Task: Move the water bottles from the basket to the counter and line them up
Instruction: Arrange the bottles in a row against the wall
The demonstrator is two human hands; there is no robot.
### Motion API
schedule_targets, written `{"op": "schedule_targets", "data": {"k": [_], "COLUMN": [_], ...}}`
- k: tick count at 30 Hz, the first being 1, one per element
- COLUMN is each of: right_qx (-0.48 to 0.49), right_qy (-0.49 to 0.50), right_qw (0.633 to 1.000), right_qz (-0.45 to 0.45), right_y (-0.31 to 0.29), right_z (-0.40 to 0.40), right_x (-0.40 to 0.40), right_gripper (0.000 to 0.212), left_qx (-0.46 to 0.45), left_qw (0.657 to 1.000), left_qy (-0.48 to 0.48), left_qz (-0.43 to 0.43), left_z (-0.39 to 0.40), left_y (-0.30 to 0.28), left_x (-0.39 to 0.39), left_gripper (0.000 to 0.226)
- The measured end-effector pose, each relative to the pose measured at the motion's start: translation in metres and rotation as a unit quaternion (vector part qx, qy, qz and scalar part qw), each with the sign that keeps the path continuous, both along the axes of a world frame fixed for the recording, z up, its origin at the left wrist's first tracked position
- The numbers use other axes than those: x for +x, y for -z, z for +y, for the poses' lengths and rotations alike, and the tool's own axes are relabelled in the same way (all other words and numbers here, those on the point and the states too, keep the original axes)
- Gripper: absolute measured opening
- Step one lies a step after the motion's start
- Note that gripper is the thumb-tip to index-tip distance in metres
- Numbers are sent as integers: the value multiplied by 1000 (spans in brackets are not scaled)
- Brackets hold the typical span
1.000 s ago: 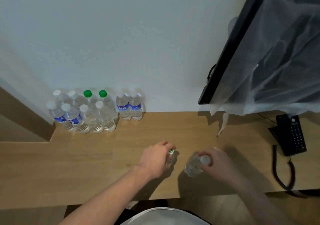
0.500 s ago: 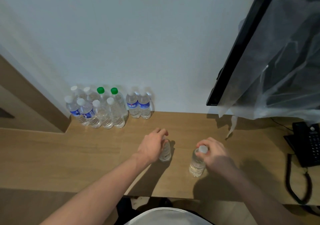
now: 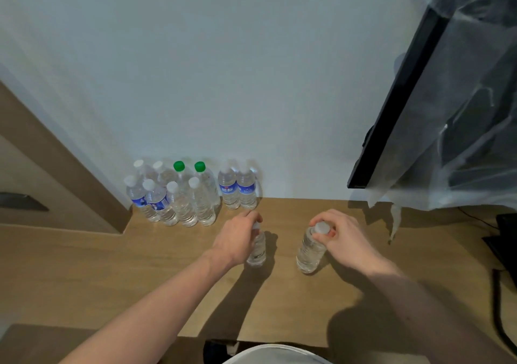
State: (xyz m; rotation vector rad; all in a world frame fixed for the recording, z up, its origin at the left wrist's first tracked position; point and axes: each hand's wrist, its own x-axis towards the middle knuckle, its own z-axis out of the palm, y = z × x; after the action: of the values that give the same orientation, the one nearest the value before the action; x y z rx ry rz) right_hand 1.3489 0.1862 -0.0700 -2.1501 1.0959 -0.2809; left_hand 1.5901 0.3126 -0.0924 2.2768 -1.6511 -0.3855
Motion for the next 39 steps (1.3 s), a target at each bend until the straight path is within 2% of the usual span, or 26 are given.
{"op": "schedule_targets", "data": {"k": [6, 12, 20, 26, 33, 39], "right_qx": [-35, -28, -24, -36, -44, -40], "right_qy": [-48, -76, -112, -180, -191, -136], "right_qw": [998, 997, 991, 974, 974, 986], "right_qz": [-3, -8, 62, 135, 111, 89], "right_y": [-8, -9, 11, 21, 36, 33], "right_z": [-6, -14, -22, -24, -36, -32], "right_x": [61, 128, 201, 234, 246, 255], "right_gripper": [15, 19, 26, 38, 42, 28], "left_qx": [28, 60, 80, 76, 52, 11], "left_qw": [998, 993, 990, 990, 993, 999], "left_qy": [5, 11, 48, 68, 68, 34], "left_qz": [-59, -101, -109, -102, -87, -25], "left_z": [-7, -13, -26, -32, -35, -40], "left_y": [-12, -12, -9, 3, 14, 19], "left_x": [56, 103, 145, 167, 174, 176], "left_gripper": [27, 33, 49, 58, 59, 59]}}
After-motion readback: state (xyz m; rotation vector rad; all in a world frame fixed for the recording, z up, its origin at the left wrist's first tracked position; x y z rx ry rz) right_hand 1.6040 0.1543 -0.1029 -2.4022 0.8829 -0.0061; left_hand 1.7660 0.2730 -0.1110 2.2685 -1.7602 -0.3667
